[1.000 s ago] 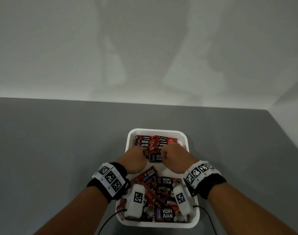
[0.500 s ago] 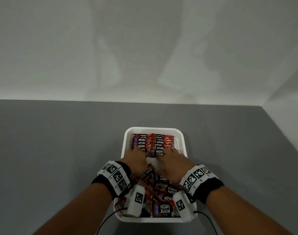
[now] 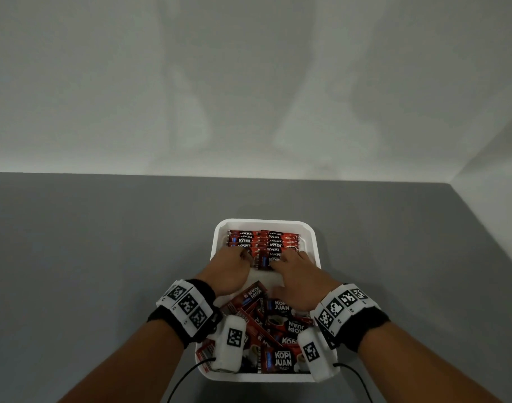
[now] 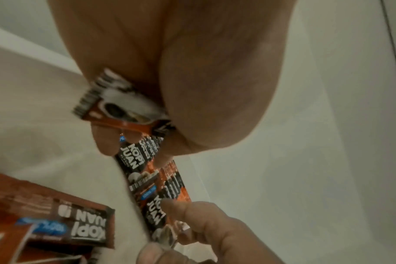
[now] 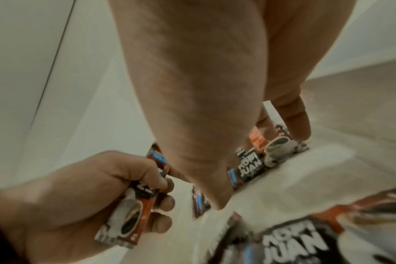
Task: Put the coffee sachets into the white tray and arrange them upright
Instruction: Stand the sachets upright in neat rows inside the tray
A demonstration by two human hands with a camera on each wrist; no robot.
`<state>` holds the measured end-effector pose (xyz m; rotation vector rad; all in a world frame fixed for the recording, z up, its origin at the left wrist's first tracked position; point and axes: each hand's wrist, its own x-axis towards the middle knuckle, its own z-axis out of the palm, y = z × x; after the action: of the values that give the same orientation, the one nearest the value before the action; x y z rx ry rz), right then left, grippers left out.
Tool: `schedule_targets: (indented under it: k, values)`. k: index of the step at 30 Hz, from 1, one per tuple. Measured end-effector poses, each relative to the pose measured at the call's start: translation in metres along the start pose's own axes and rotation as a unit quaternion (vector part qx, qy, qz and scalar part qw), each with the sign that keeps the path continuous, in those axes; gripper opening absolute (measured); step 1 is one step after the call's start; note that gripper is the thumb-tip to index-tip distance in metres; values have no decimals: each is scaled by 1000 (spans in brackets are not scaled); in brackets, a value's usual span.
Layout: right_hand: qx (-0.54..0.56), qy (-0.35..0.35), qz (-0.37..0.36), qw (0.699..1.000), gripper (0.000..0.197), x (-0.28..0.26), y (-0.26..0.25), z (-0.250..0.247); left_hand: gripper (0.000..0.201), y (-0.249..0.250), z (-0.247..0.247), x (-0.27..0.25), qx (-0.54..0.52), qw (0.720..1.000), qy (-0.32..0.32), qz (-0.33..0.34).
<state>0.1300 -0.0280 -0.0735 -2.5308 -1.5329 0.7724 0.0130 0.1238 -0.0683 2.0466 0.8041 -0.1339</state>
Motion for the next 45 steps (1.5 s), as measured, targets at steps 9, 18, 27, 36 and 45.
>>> schedule_targets:
  k: [9, 18, 27, 36, 45]
  values:
    - [469, 101, -21, 877, 24, -1, -34, -36, 10, 11, -6, -8, -460, 882, 64, 86]
    - [395, 181, -4, 901, 4, 5, -24, -43, 13, 6, -14, -15, -445, 884, 126, 63]
    - [221, 133, 39, 965, 9, 32, -12, -28, 11, -26, -24, -11, -355, 910, 214, -19]
    - [149, 100, 48, 983, 7, 60, -24, -2, 8, -32, -20, -17, -274, 937, 209, -52]
    - [58, 121, 13, 991, 4, 67, -27, 4, 4, -23, -21, -21, -208, 958, 191, -43]
